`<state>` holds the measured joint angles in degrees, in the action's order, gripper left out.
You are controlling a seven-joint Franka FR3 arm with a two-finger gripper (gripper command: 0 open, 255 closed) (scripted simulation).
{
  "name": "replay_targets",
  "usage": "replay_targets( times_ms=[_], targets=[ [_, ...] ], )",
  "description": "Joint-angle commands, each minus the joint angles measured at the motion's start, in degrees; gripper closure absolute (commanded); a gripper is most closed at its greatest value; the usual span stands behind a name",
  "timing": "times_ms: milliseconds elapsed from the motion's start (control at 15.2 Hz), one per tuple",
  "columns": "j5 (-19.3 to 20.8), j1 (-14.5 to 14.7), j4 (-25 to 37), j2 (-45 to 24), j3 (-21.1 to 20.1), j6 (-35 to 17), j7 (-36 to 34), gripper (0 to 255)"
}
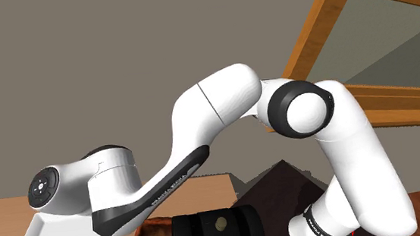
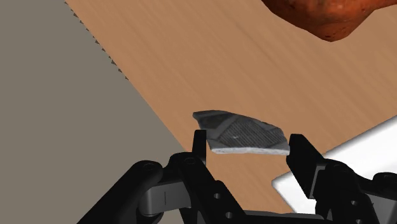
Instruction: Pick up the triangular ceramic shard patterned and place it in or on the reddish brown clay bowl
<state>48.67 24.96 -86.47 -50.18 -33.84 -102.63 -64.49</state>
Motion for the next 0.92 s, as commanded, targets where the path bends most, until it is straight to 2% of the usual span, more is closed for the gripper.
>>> replay_targets(
  times_ms=[0,858],
  targets=[
    [-0.5,-0.2,-0.1,1.0,-0.4,0.8,0.5,255],
    [-3.6,-1.5,0.0,7.0,-2.8,5.8,3.4,255]
  ],
)
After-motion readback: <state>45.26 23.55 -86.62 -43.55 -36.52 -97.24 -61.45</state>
